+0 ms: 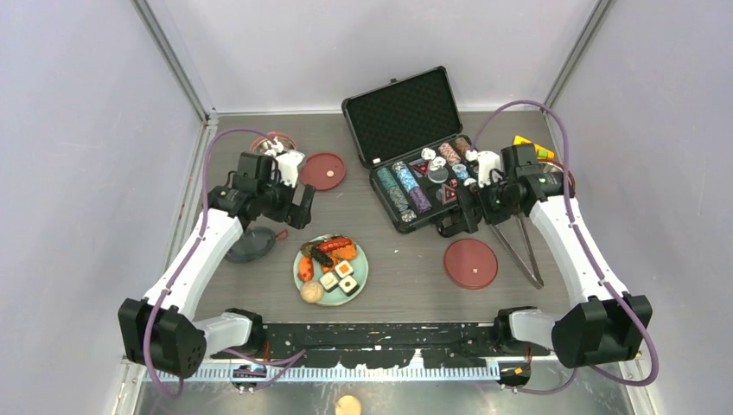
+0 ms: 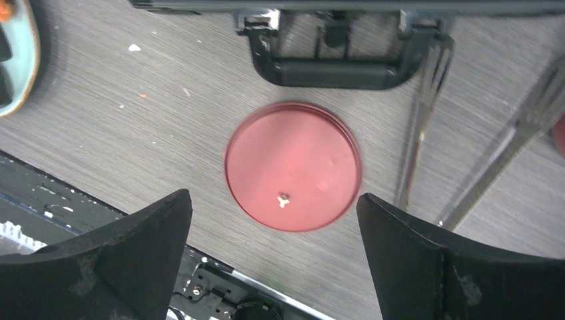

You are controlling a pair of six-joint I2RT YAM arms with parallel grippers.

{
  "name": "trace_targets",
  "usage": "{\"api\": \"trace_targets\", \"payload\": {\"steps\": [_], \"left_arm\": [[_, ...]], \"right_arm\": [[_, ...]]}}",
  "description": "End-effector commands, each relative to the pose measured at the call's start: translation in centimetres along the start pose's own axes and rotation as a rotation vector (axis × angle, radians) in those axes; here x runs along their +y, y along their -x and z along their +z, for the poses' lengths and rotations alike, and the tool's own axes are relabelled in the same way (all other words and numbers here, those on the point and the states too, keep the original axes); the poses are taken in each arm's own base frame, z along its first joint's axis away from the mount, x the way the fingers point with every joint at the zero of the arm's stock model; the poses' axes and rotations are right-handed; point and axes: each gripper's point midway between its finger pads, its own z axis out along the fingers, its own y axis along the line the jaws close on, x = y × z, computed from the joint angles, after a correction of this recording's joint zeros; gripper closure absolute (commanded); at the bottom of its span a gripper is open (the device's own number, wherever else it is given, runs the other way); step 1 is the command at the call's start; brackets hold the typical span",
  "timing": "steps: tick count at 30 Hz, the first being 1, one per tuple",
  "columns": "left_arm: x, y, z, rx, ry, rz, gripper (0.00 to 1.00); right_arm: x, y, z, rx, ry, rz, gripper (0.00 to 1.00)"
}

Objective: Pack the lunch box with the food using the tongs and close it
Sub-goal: Pick up the clamp at the center of the board.

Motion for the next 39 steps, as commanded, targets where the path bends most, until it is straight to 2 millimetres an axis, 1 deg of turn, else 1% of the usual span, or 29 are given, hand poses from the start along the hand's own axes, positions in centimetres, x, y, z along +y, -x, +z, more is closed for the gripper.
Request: {"api": "trace_targets", "payload": {"steps": [1, 4, 7, 9, 13, 19, 23, 29, 35, 39], "left_arm": [[0.8, 2.6, -1.6, -0.159, 0.069, -0.023, 0.0], [0.2, 3.1, -2.3, -0.206, 0.047, -0.003, 0.0], [0.0, 3.6, -2.6, -0.228, 0.041, -0.011, 0.0], [0.1, 3.7, -2.6, -0.226, 0.041, -0.016, 0.0], [0.2, 3.9, -2.0, -0.212, 0.042, -0.03, 0.0], [0.0, 4.2, -1.8, -0.216, 0.028, -0.027, 0.0], [0.0, 4.1, -1.7, -0.213, 0.028, -0.029, 0.0], [0.1, 3.9, -1.7, -0.214, 0.034, -0.032, 0.0], [0.3, 4.1, -1.7, -0.219, 0.041, -0.022, 0.0], [0.4, 4.0, -1.9, -0.214, 0.047, -0.007, 0.0]], "right_arm": [[-2.6, -1.4, -2.0, 0.004, -0.046, 0.055, 0.03], [-6.0, -3.4, -3.0, 0.032, -0.094, 0.145, 0.07], [-8.8, -5.7, -3.3, 0.078, -0.144, 0.223, 0.13], [-10.4, -6.9, -2.8, 0.112, -0.179, 0.256, 0.19], [-12.9, -8.2, -1.4, 0.146, -0.251, 0.284, 0.28], [-14.7, -9.8, 1.3, 0.201, -0.275, 0.299, 0.36], [-16.1, -10.0, 2.7, 0.203, -0.309, 0.306, 0.43], [-18.1, -10.6, 4.2, 0.21, -0.375, 0.31, 0.48], [-18.6, -11.6, 6.1, 0.243, -0.36, 0.317, 0.5], [-18.4, -12.5, 6.8, 0.271, -0.343, 0.318, 0.55]]}}
